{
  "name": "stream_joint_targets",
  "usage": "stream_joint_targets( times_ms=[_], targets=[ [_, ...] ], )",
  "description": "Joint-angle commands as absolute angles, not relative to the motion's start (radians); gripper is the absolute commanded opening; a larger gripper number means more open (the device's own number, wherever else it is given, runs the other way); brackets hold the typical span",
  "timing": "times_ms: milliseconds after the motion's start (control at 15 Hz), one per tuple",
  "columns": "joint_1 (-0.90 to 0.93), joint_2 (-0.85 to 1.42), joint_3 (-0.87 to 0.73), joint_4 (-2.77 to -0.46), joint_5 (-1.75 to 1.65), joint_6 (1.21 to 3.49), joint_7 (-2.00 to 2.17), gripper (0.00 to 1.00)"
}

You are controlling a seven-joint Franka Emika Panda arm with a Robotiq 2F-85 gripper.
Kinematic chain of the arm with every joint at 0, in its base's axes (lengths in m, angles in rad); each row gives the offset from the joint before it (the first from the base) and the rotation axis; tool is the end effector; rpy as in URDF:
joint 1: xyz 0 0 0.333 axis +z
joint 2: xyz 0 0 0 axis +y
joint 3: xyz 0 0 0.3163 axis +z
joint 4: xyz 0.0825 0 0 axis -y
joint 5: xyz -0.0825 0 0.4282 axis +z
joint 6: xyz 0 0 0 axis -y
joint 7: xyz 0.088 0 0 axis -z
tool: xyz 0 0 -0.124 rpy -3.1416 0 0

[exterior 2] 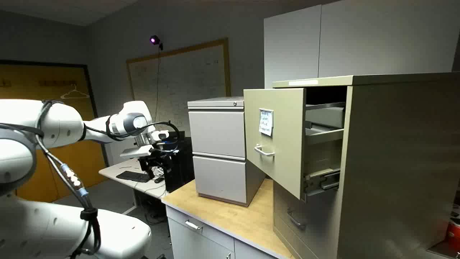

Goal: Close the top drawer on the right

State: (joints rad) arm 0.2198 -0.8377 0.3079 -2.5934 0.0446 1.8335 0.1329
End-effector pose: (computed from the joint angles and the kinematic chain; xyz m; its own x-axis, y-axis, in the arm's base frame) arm 0.3090 0.1834 0.4783 0.9526 0.2938 0.0784 0.2772 -0.9450 0.1736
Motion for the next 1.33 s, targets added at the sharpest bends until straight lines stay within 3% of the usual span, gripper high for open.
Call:
stream_joint_targets(
  times_ms=[0, 867, 933, 1067, 1267],
  targets=[
    [0.229, -0.835, 0.301, -2.591, 0.038, 1.833, 0.139, 1.00],
    [0.207, -0.835, 0.328, -2.553, -0.027, 1.863, 0.162, 1.00],
    [0.200, -0.841, 0.335, -2.547, -0.053, 1.878, 0.166, 0.75],
    [0.183, -0.852, 0.349, -2.542, -0.113, 1.912, 0.187, 0.68],
    [0.140, -0.875, 0.367, -2.545, -0.226, 1.964, 0.238, 0.43]
  ],
)
